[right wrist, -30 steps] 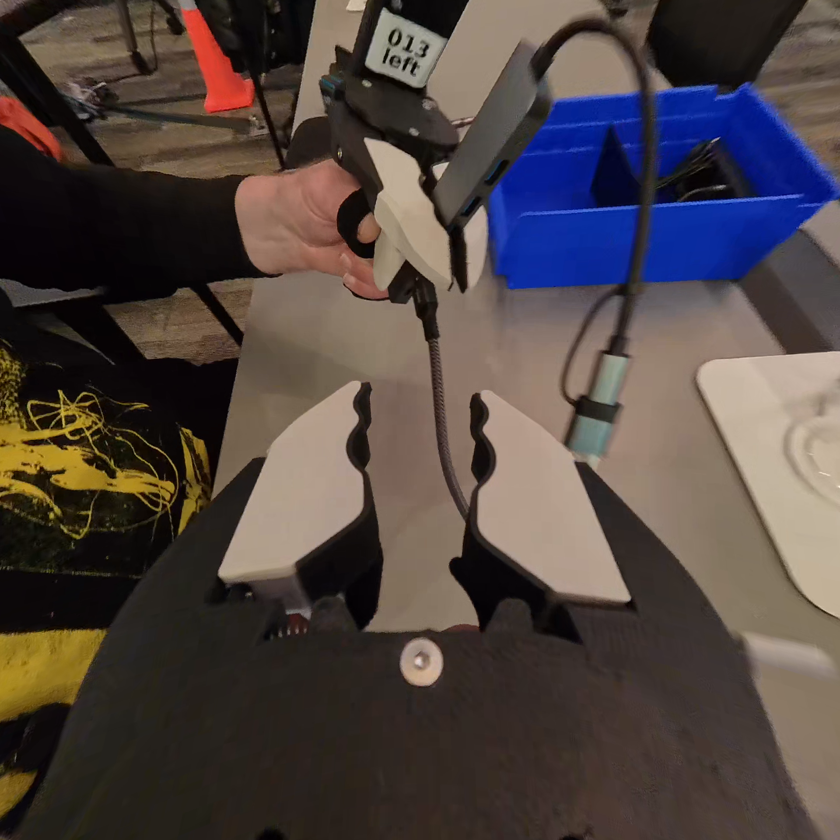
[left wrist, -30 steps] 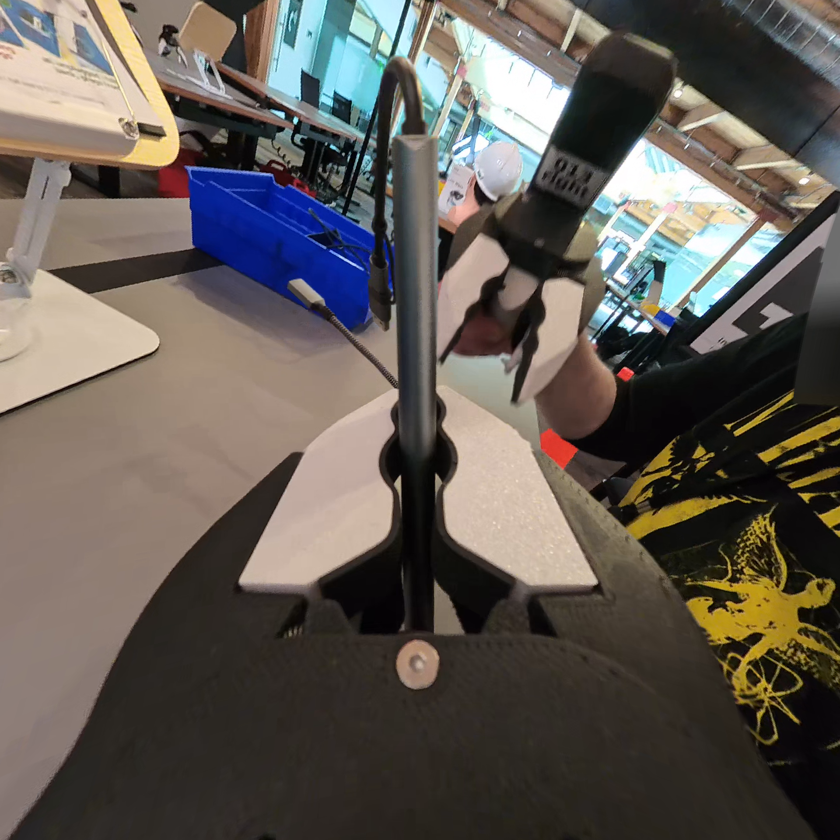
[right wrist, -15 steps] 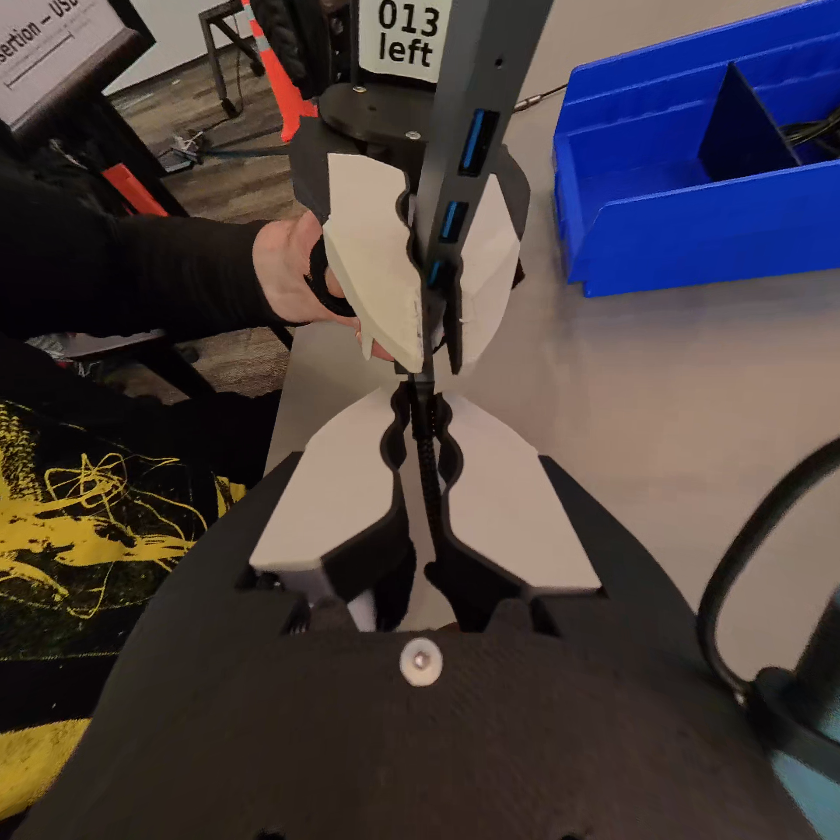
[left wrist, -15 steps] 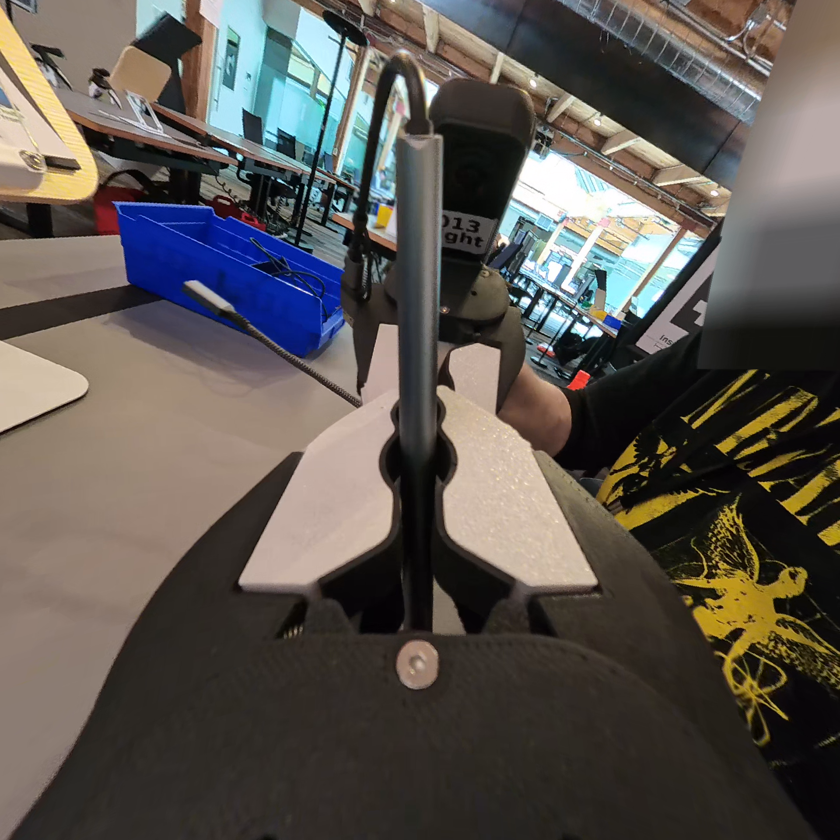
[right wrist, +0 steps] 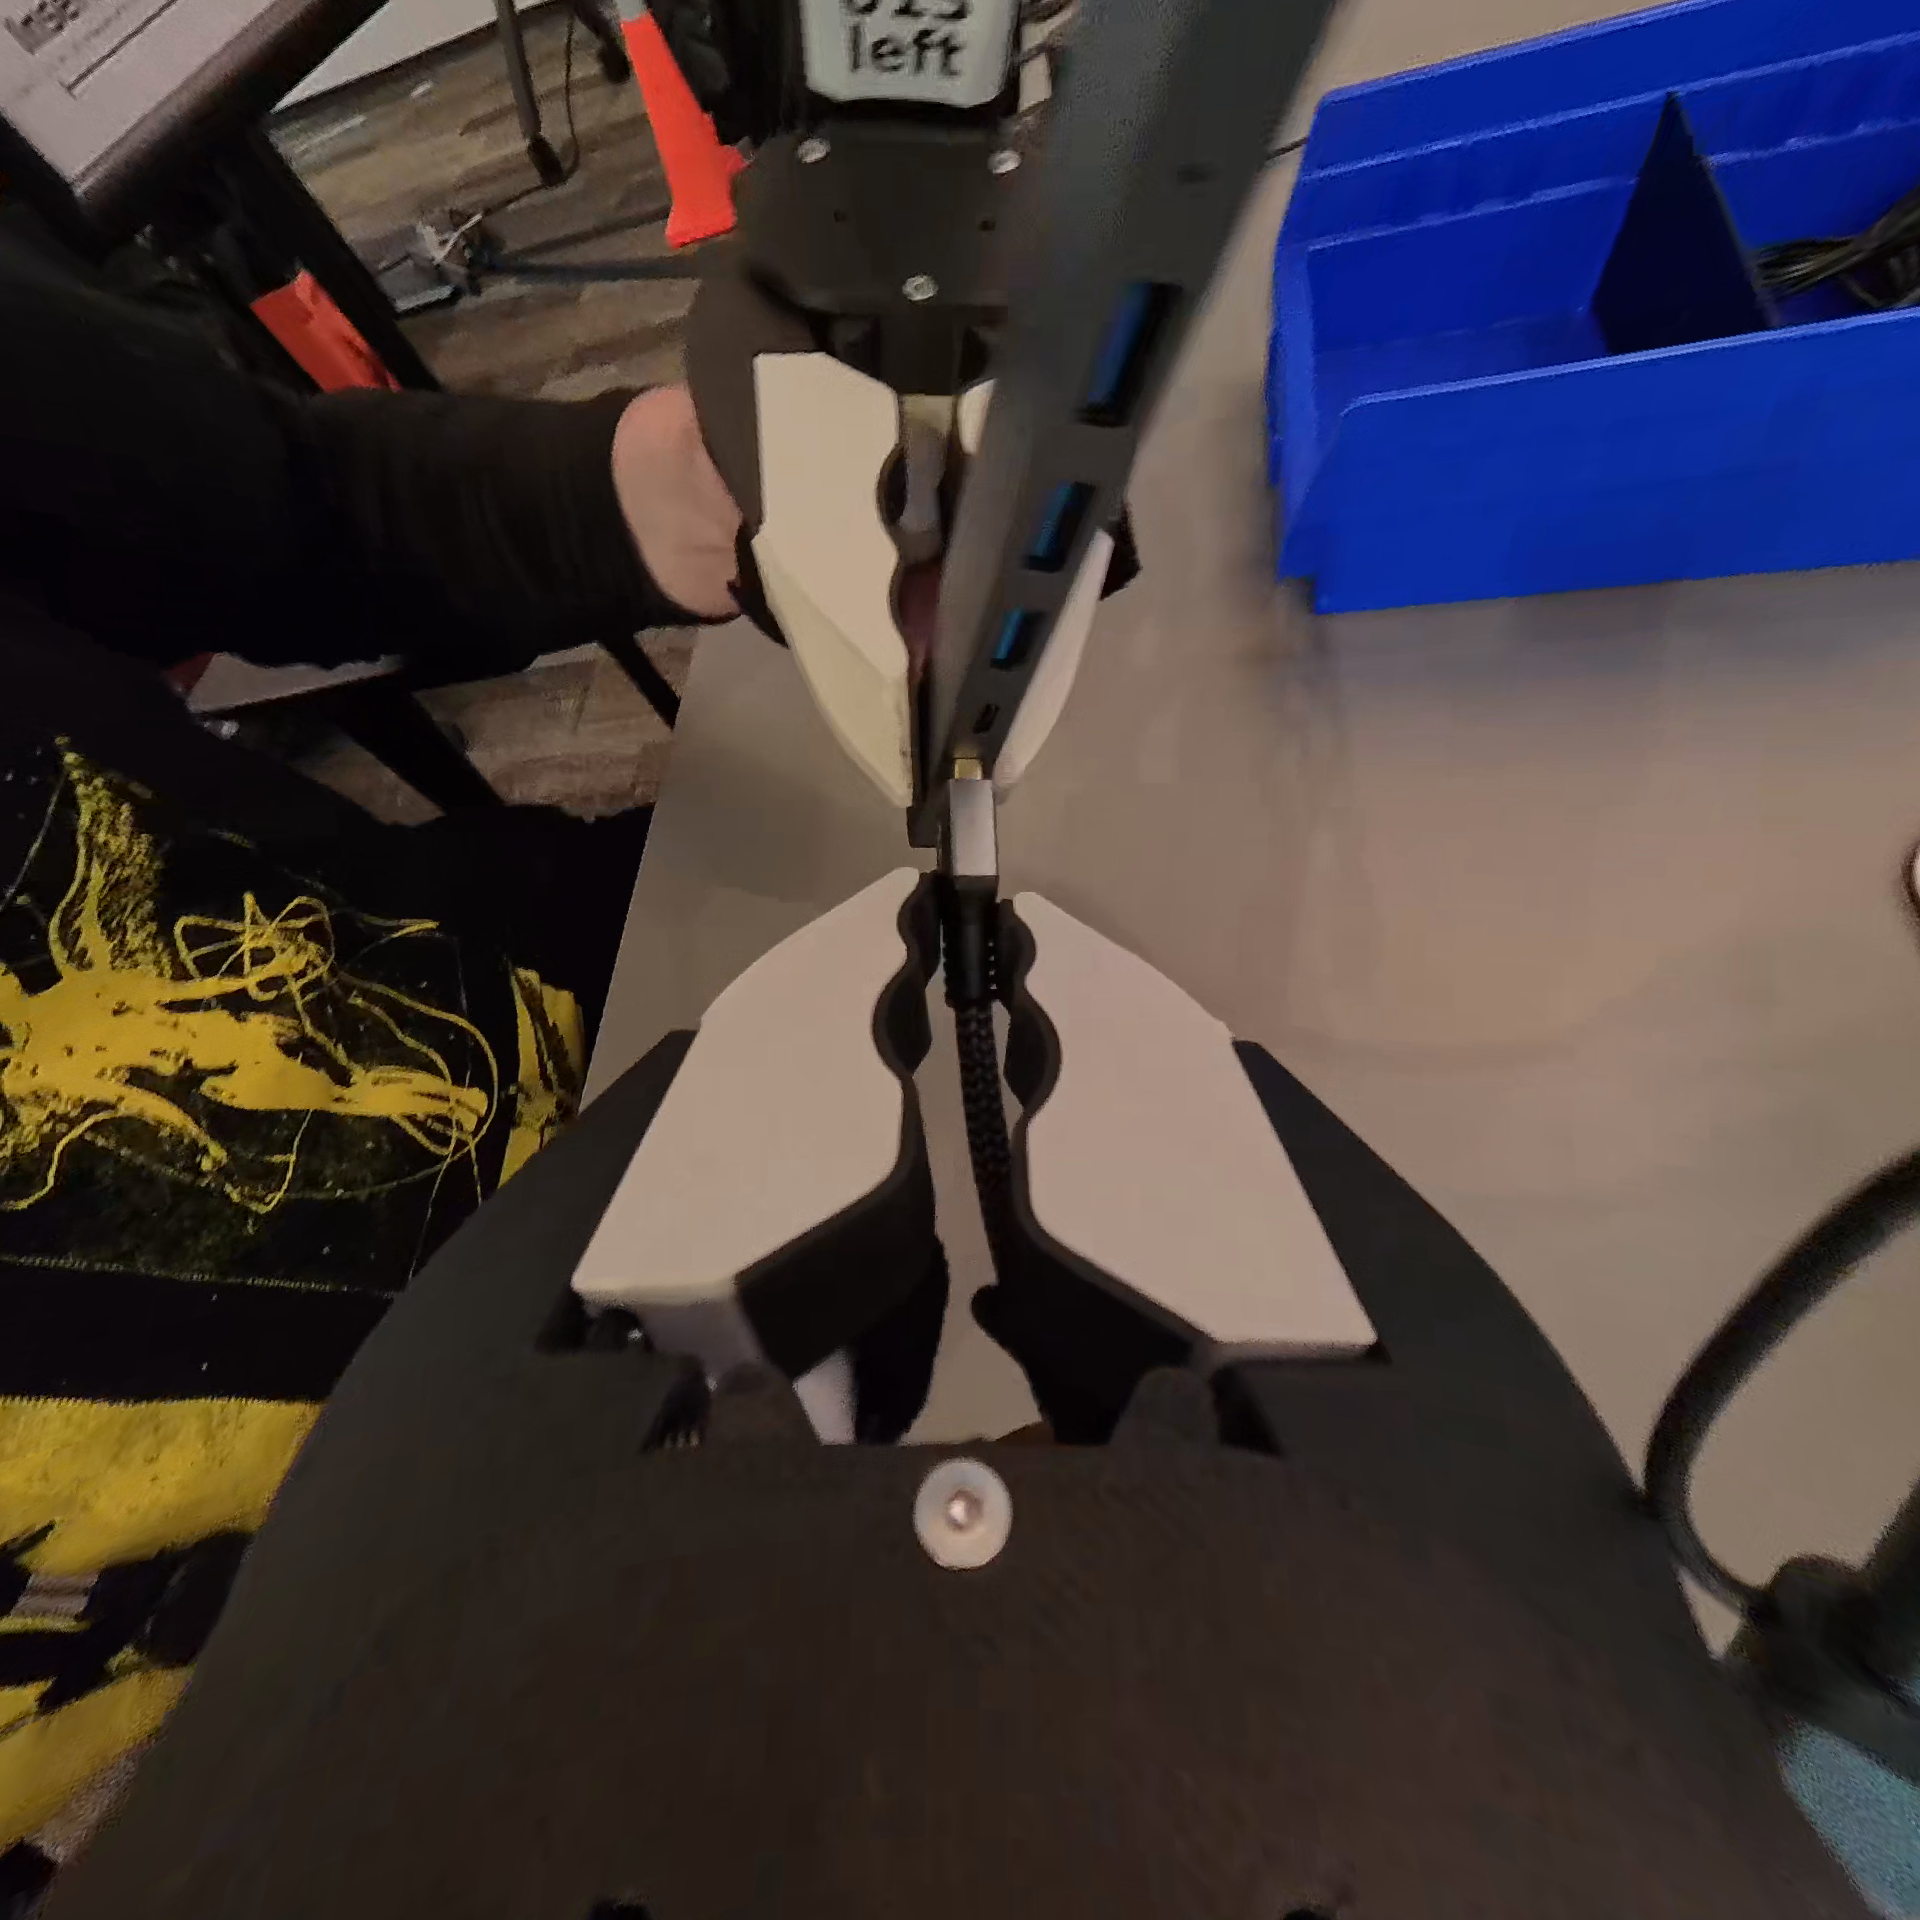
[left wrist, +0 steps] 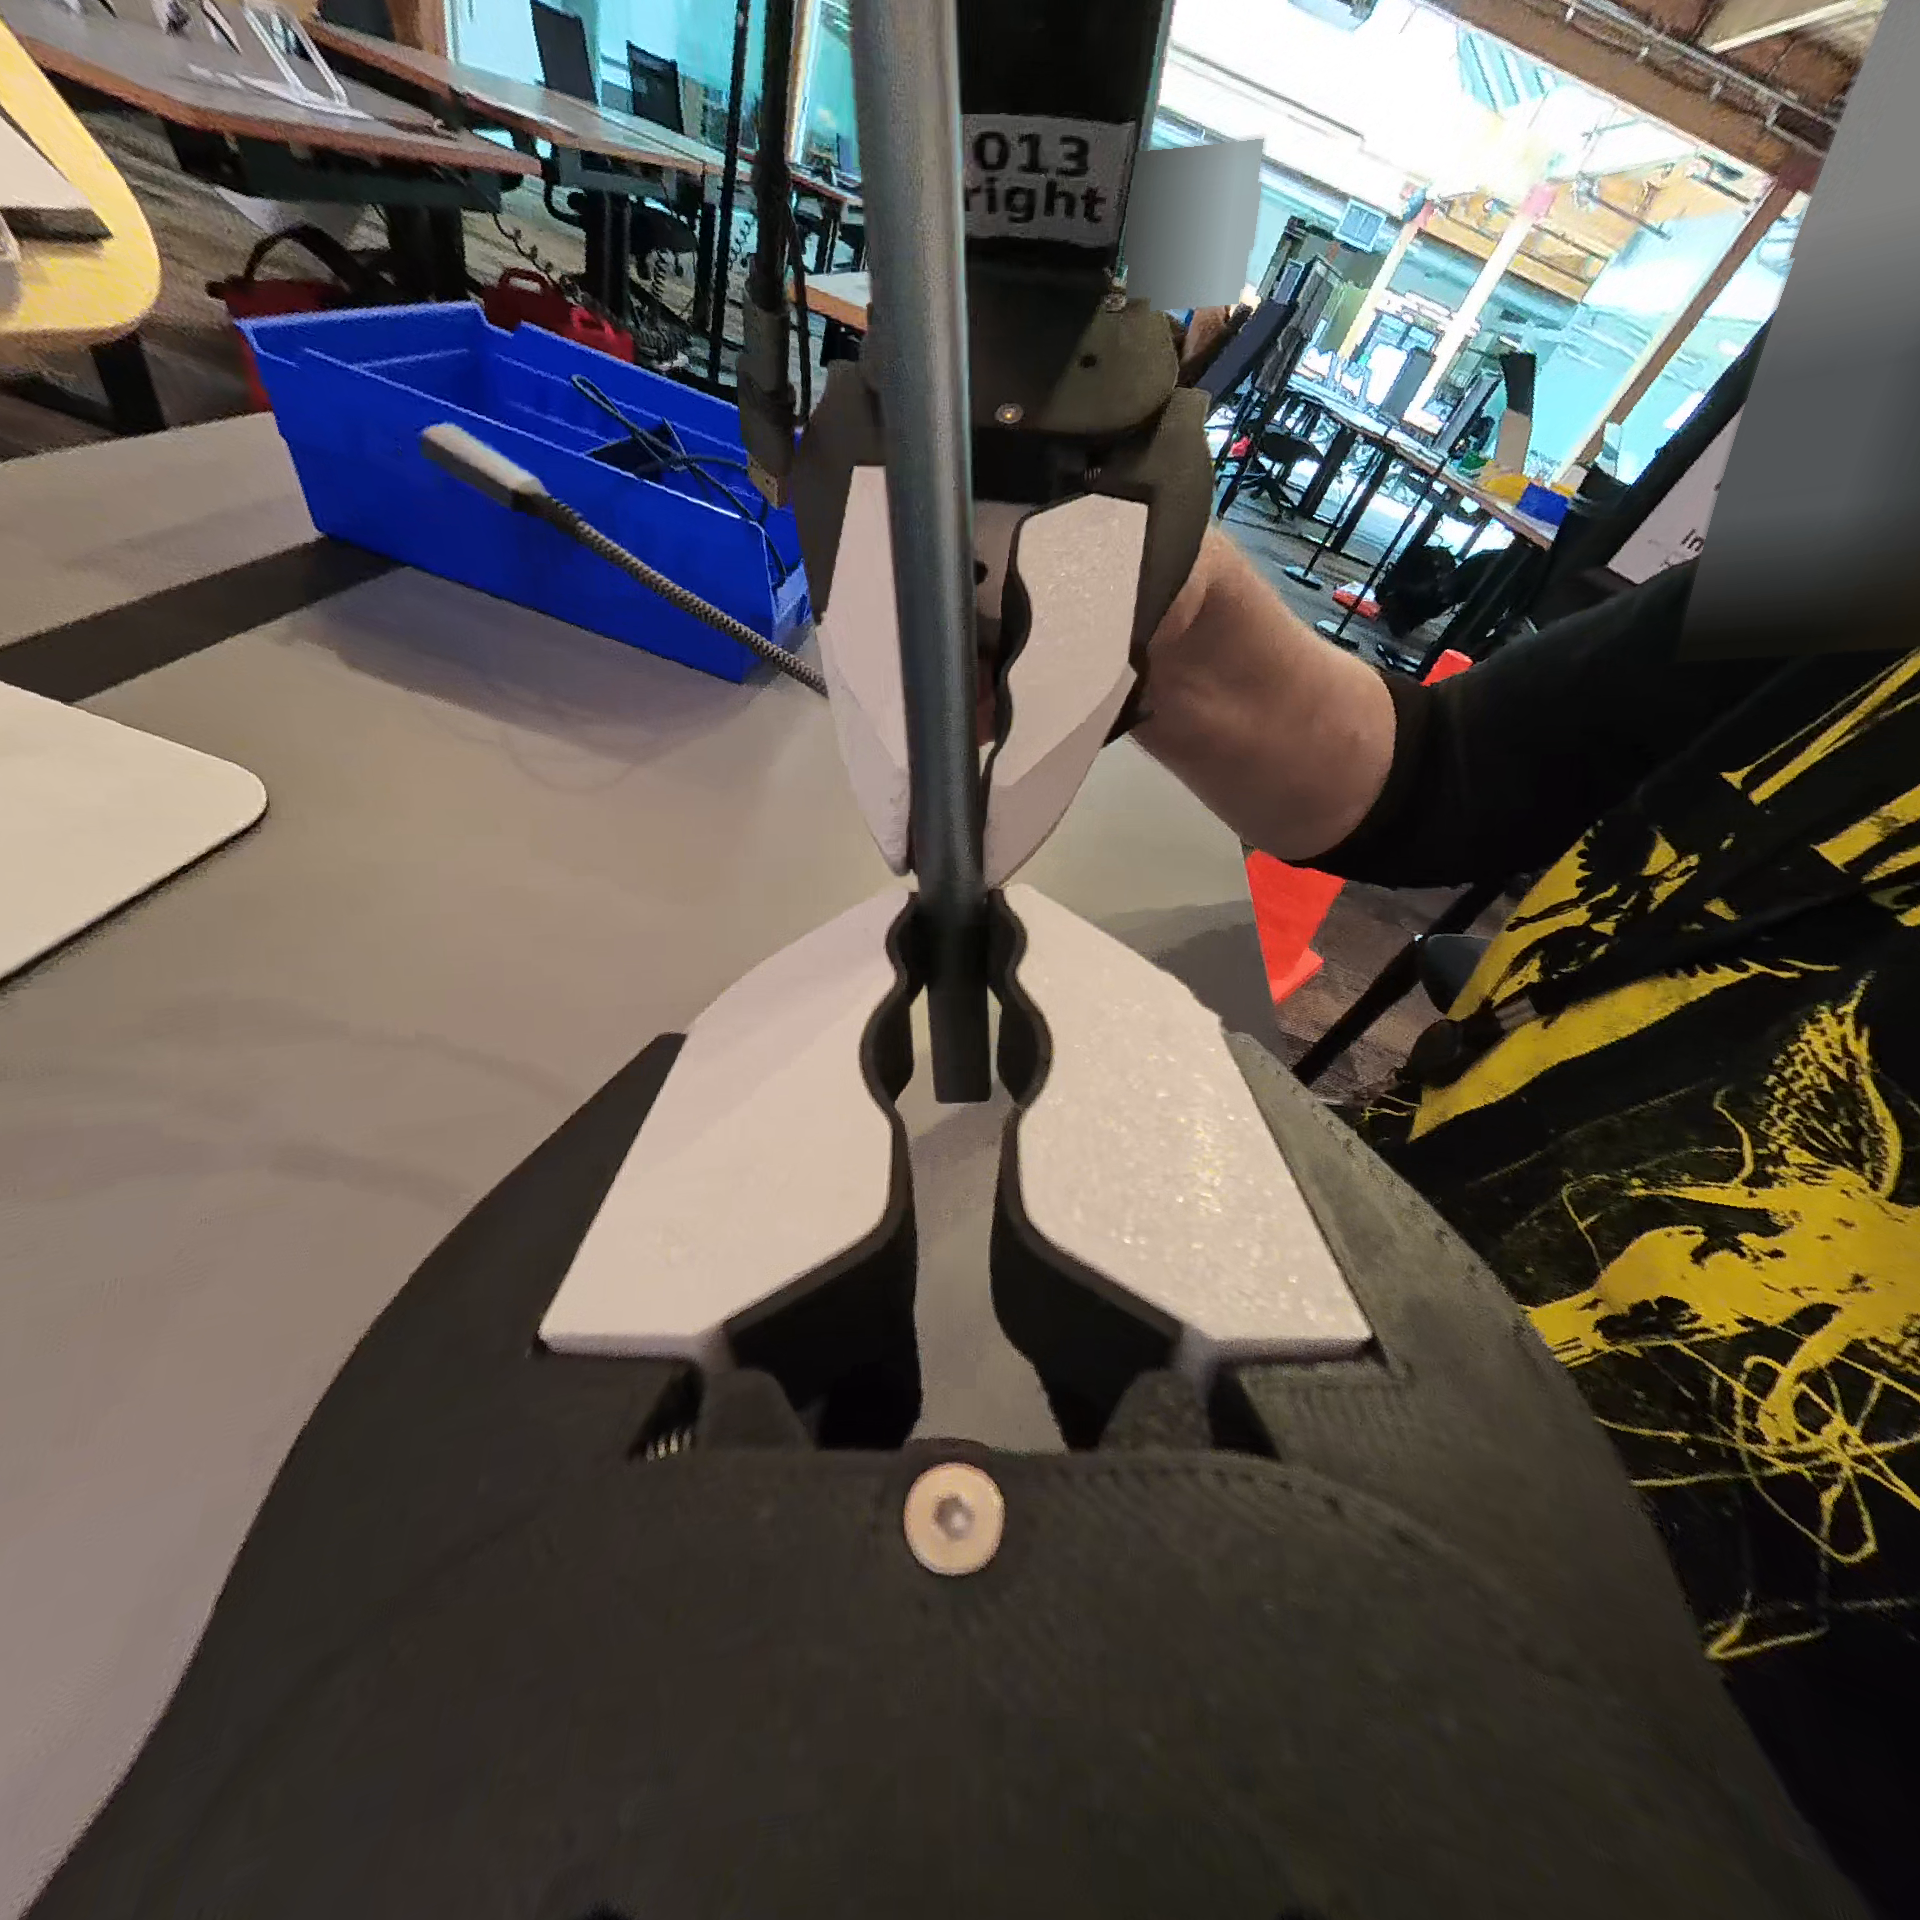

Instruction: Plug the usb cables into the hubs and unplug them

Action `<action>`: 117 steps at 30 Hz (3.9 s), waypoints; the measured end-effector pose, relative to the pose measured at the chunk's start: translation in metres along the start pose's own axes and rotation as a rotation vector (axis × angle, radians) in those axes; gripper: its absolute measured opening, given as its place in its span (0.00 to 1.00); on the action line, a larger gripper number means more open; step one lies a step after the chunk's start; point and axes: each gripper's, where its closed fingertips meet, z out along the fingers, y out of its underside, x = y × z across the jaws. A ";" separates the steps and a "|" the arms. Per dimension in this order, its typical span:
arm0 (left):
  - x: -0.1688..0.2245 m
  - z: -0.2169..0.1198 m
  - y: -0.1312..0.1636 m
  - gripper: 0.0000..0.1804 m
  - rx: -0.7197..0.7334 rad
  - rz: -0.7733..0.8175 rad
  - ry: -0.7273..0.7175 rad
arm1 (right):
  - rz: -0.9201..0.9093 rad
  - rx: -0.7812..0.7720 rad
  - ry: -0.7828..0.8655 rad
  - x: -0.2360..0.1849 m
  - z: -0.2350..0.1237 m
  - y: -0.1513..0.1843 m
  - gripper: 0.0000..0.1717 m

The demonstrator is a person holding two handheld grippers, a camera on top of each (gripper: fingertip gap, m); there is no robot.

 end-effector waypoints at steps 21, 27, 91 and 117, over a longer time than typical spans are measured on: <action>0.019 0.012 -0.008 0.06 0.067 0.022 0.032 | -0.086 0.011 -0.022 -0.020 -0.001 0.001 0.05; 0.022 0.019 -0.009 0.06 0.078 0.026 0.038 | -0.113 -0.037 0.023 -0.022 -0.008 0.005 0.06; -0.045 -0.043 -0.014 0.06 0.134 -0.054 -0.150 | 0.214 0.303 0.741 0.234 -0.317 0.153 0.06; -0.030 -0.037 -0.022 0.06 0.139 -0.027 -0.120 | 0.829 -0.536 1.079 0.239 -0.349 0.324 0.20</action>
